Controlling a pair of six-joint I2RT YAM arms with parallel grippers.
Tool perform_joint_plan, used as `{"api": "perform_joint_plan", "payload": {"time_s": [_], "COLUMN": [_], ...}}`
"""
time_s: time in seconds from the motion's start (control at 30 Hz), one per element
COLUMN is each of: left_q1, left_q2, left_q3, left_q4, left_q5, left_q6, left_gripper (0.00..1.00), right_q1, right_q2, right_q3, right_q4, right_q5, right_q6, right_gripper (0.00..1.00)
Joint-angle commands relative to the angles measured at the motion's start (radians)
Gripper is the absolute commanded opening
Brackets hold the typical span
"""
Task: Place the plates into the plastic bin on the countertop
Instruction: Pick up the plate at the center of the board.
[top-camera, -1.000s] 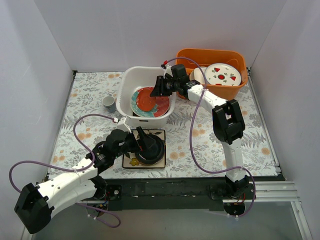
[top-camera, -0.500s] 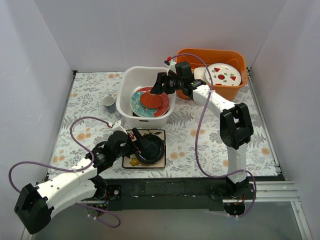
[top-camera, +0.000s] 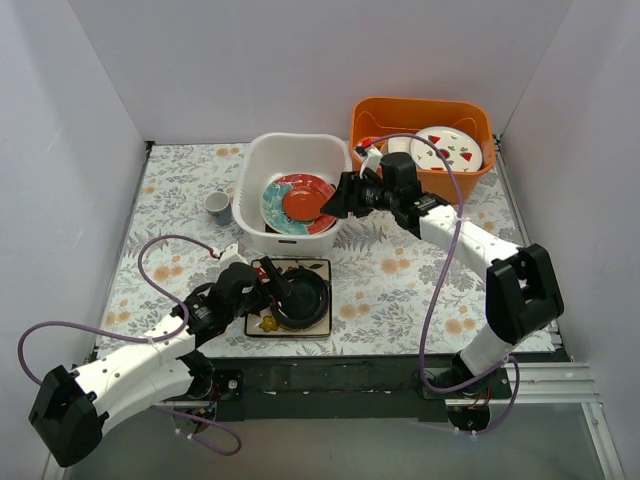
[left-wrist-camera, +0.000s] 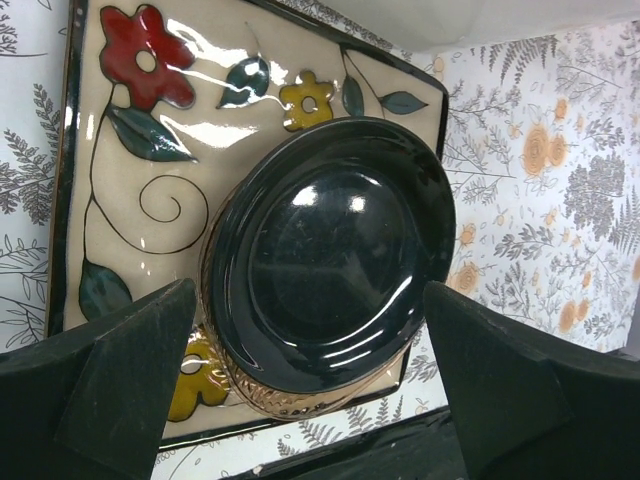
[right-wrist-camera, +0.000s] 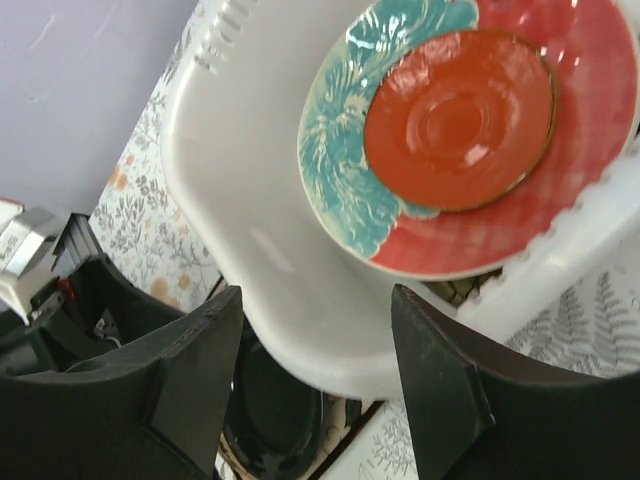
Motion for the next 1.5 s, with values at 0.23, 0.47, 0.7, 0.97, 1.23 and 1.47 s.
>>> {"api": "perform_joint_plan", "payload": {"time_s": [0.23, 0.47, 0.7, 0.97, 1.23, 1.47], "left_q1": [-0.005, -0.005, -0.005, -0.005, -0.005, -0.005], "left_q2": [0.066, 0.129, 0.169, 0.106, 0.093, 0.135], "left_q3": [-0.003, -0.009, -0.043, -0.075, -0.1, -0.097], "left_q4": [0.103, 0.146, 0.202, 0.223, 0.24, 0.284], "left_q5": [-0.014, 0.006, 0.04, 0.071, 0.091, 0.117], "left_q6": [0.017, 0.049, 0.038, 0.014, -0.002, 0.006], "left_gripper": [0.9, 0.86, 0.85, 0.84, 0.83, 0.82], "right_q1": [0.019, 0.031, 0.054, 0.078, 0.097, 0.103], "right_q2": [-0.256, -0.336, -0.328, -0.293, -0.239, -0.178], "right_q3": [-0.366, -0.468, -0.554, -0.615, -0.667, -0.698], "right_q4": [0.124, 0.131, 0.197, 0.248, 0.301, 0.378], "right_q5": [-0.008, -0.021, -0.077, -0.11, -0.146, -0.161], "right_q6": [0.063, 0.066, 0.081, 0.088, 0.105, 0.131], "right_gripper": [0.63, 0.6, 0.58, 0.57, 0.56, 0.56]}}
